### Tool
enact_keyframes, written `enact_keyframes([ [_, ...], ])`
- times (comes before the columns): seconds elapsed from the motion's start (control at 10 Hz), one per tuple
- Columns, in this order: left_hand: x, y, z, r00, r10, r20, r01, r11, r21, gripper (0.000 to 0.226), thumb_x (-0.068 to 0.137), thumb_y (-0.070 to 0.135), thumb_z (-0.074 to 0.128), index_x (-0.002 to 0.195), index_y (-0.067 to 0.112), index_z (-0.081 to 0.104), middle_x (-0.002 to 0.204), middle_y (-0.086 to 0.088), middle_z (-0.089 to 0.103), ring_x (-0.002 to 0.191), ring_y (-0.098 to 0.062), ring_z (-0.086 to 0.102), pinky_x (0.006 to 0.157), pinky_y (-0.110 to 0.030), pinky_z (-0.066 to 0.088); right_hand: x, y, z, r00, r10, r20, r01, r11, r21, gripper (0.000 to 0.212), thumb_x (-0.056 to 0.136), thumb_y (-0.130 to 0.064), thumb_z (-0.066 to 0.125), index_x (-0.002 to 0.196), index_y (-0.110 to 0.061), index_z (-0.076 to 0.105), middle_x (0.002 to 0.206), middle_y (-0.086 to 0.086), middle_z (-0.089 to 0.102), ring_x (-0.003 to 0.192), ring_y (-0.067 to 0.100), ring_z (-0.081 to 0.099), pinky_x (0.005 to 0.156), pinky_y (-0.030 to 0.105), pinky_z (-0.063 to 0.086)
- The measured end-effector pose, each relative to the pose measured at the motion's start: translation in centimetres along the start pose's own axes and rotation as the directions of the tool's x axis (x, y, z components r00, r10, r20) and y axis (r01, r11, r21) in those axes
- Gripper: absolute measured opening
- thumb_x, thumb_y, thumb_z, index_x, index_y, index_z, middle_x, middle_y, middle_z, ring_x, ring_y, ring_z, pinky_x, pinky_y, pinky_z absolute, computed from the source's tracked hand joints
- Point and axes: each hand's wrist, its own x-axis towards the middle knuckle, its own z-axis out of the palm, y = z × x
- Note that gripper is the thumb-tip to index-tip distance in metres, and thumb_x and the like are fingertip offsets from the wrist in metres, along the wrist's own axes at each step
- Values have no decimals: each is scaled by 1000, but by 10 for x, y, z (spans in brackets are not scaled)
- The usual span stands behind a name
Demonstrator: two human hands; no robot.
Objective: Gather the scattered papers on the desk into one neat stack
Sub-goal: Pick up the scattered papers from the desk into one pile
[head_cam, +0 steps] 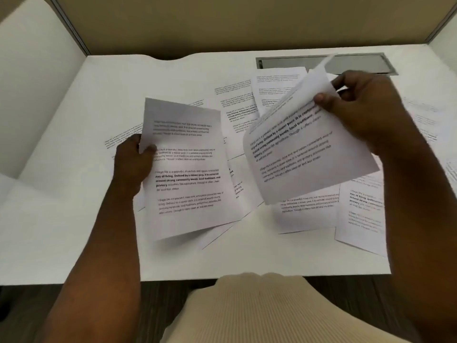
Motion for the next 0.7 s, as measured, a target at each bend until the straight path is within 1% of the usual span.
enact_keyframes([
  [0.1,1,9,0,999,-36,1,36,994,-105,30,93,11,58,123,13,63,113,-6,68,101,-27,67,90,-41,54,-4,-21,-13,990,-136,-34,138,987,84,13,87,-24,69,80,-29,60,73,-20,72,69,6,72,61,27,59],
  [0.2,2,16,7,996,-91,27,94,969,-227,31,92,10,59,122,16,63,116,-7,68,103,-27,67,92,-46,54,-2,-36,-16,959,-261,-114,280,933,224,11,90,-21,66,86,-26,57,81,-19,74,84,9,72,71,26,59],
  [0.3,1,24,20,992,-115,56,126,944,-305,30,93,8,59,123,12,63,116,-7,69,101,-25,68,91,-45,55,72,-6,-75,954,-259,-149,295,895,335,9,90,-20,64,86,-24,58,83,-16,74,85,11,72,73,27,58],
  [0.4,-2,33,34,985,-124,120,160,920,-358,28,91,7,62,118,13,65,106,-3,73,90,-21,72,85,-42,58,137,8,-103,971,-152,-183,223,852,473,10,90,-20,64,83,-23,58,83,-11,75,82,13,72,72,29,58],
  [0.5,-8,45,42,974,-118,194,192,883,-428,35,83,7,64,118,10,67,110,-9,73,98,-32,71,87,-54,56,148,6,-98,985,-144,-93,165,941,295,12,90,-20,63,79,-21,58,83,-6,75,79,15,71,71,31,57],
  [0.6,-15,58,49,964,-86,253,209,834,-511,37,80,10,67,117,7,66,111,-12,73,102,-35,69,89,-51,56,39,12,3,992,125,28,-119,822,556,11,91,-19,63,81,-16,59,87,5,75,79,22,71,71,37,57],
  [0.7,-16,67,53,959,-97,267,233,808,-541,32,86,2,64,118,8,66,110,-12,73,102,-34,70,86,-50,57,12,12,52,965,205,162,-261,790,555,19,90,-21,63,72,-19,57,82,0,74,73,17,69,69,34,55],
])
